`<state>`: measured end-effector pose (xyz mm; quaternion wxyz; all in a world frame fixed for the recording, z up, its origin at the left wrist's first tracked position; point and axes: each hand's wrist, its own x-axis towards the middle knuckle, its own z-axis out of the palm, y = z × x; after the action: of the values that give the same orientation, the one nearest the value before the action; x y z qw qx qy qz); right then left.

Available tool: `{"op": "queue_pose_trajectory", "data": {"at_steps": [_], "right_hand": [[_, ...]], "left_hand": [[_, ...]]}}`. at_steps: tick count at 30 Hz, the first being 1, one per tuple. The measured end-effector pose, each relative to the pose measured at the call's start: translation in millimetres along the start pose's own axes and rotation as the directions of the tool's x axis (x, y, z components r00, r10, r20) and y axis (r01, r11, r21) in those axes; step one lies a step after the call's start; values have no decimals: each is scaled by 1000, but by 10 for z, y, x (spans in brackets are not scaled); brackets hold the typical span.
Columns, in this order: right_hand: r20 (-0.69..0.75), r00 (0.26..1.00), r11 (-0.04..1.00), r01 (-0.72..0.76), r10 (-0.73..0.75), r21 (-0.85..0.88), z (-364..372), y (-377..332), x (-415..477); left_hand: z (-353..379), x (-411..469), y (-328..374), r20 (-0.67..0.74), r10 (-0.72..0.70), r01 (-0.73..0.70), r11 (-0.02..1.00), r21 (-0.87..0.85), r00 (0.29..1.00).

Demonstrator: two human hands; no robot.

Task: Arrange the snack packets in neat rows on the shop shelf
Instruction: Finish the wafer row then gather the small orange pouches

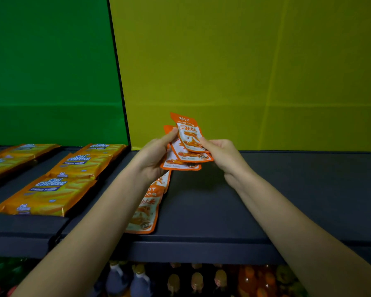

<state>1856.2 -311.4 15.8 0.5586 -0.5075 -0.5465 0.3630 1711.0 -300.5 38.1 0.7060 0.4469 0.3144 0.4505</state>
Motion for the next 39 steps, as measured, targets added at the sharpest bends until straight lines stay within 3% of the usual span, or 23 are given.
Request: {"op": "queue_pose_trajectory", "data": {"at_steps": [3,5,9,14,17,26,39], "right_hand": [[-50,998,998,28,-25,58,15,-30,86],[-136,989,998,54,-53,8,-46,-41,172],[-256,962,945,2,-90,-327,-336,200,371],[-331,940,714,-286,80,-639,-522,579,434],[-339,934,632,-329,110,-702,-528,639,482],[-341,940,353,-323,12,-878,-506,691,522],[-276,960,212,-260,-49,-942,-472,599,434]], "left_hand": [[-1,64,24,-77,17,-15,1000,24,997],[-54,104,65,-168,50,-33,995,99,985],[-276,171,282,-257,162,-114,975,193,953],[-523,206,469,-309,224,-170,966,193,924],[-563,214,456,-314,219,-161,966,200,924],[-440,182,267,-271,212,-96,918,385,939],[-302,99,99,-208,153,-64,922,381,966]]}}
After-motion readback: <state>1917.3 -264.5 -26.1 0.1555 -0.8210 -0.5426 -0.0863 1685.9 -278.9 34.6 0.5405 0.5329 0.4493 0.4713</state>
